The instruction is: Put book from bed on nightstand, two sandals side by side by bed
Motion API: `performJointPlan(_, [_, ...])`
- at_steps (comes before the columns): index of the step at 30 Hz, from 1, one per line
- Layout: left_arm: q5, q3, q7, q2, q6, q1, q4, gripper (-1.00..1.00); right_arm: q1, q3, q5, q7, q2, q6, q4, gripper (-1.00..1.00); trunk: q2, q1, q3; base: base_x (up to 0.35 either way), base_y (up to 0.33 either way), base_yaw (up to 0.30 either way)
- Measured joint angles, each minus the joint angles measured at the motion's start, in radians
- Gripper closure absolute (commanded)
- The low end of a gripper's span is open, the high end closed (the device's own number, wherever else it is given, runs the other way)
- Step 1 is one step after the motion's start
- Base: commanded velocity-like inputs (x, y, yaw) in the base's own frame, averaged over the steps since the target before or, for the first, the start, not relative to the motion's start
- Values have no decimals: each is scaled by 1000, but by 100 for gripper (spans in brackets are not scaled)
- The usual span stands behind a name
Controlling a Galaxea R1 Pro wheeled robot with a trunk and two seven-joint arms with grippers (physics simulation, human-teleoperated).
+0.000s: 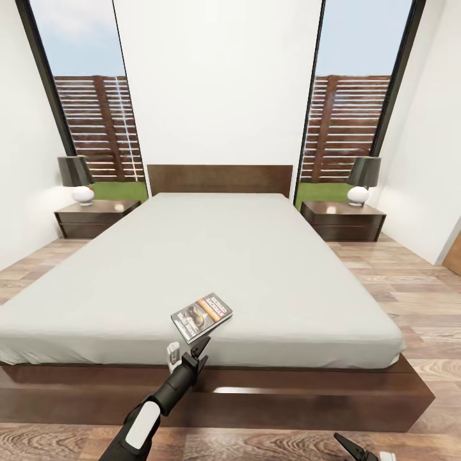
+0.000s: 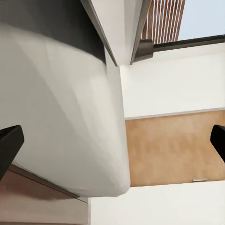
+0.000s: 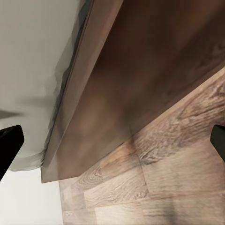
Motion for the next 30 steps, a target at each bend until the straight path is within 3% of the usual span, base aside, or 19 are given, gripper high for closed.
performJointPlan(16, [0,0,-2,0,0,0,2,-100,0,1,0,-1,0,0,0,-100,0,0,0,0,7,0])
performJointPlan(30, [0,2,-3,1,2,0,1,-100,1,2,0,-2,0,0,0,-100,0,0,0,0,127,0])
